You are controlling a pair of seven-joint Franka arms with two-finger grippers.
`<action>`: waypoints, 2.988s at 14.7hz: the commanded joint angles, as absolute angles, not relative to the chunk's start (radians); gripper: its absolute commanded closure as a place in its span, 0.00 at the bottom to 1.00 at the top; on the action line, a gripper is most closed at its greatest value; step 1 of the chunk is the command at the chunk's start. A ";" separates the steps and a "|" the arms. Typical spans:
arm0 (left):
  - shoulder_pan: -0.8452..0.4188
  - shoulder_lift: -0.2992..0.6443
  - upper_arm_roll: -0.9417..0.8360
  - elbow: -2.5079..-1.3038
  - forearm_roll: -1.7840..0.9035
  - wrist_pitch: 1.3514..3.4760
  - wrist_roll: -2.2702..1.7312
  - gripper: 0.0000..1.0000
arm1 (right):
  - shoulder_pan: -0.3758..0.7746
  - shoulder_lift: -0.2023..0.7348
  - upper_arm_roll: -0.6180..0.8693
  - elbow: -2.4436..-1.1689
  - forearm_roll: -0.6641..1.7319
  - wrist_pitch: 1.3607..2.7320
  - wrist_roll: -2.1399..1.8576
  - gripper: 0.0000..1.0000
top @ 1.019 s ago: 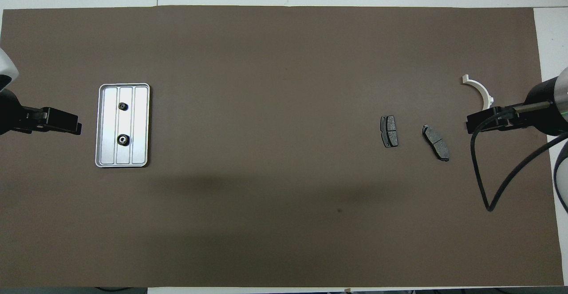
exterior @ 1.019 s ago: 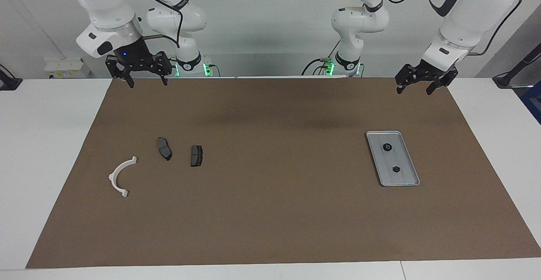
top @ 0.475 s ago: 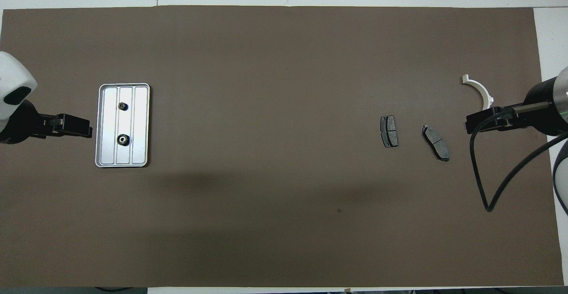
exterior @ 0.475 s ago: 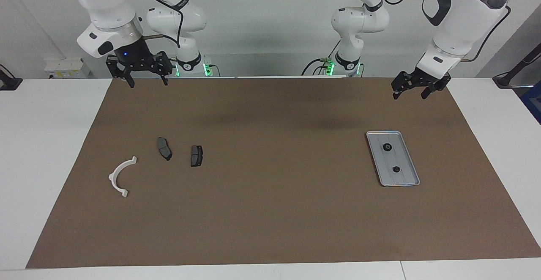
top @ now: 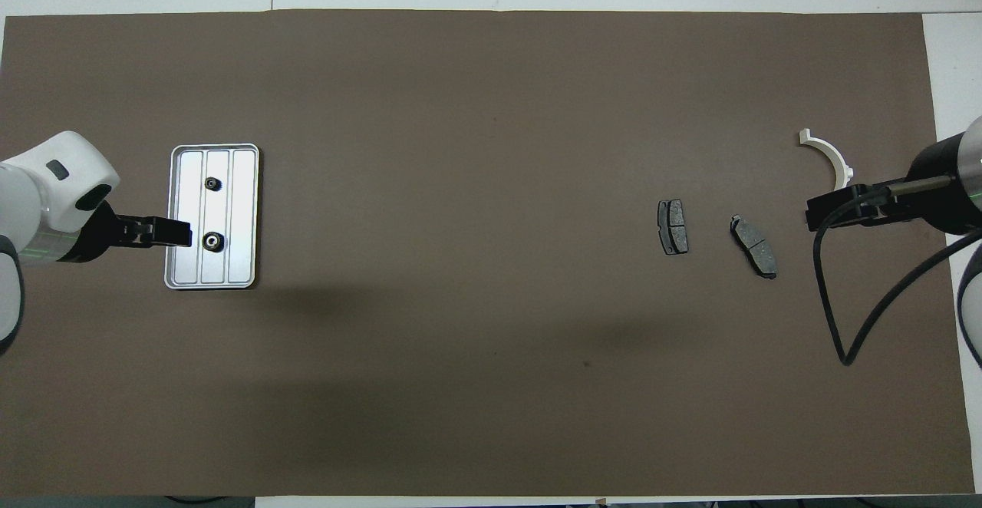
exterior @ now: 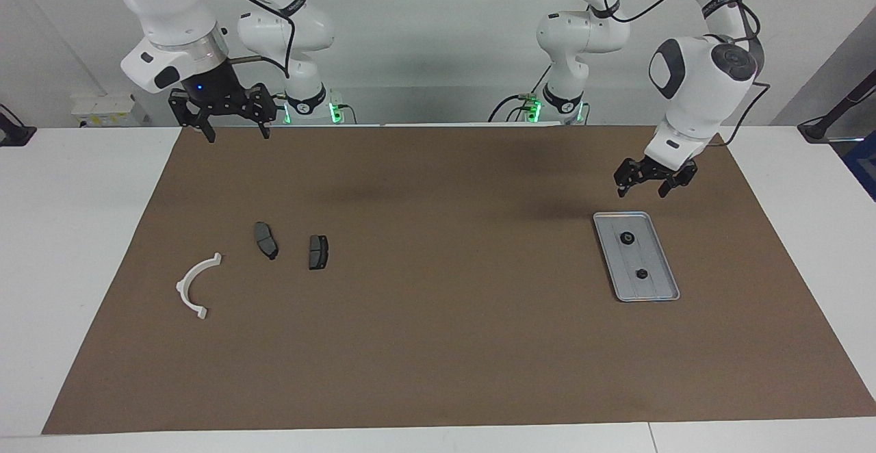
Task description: Place bearing gear from tray to pile
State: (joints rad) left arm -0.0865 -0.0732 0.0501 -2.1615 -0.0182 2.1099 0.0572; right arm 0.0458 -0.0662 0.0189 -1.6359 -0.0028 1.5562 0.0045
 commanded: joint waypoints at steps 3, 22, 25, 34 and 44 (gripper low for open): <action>-0.039 -0.046 0.049 -2.223 -0.003 2.232 0.122 0.06 | 0.025 -0.080 0.021 -1.646 0.020 1.586 0.018 0.00; -0.026 0.084 0.048 -2.270 -0.003 2.402 0.155 0.12 | 0.023 -0.081 0.023 -1.649 0.018 1.582 0.014 0.00; -0.034 0.090 0.048 -2.272 -0.003 2.407 0.153 0.12 | 0.025 -0.089 0.023 -1.657 0.018 1.583 0.014 0.00; -0.051 0.115 0.048 -2.296 -0.003 2.460 0.138 0.12 | 0.032 -0.091 0.023 -1.661 0.018 1.585 0.018 0.00; -0.049 0.144 0.049 -2.296 -0.003 2.487 0.144 0.12 | 0.035 -0.089 0.025 -1.836 0.018 1.779 0.049 0.00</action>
State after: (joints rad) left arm -0.0371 0.1409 0.0371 -2.2836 -0.0180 2.4581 0.1525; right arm 0.0383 -0.0683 0.0237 -1.7566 -0.0027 1.7100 0.0141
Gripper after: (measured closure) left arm 0.101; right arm 0.000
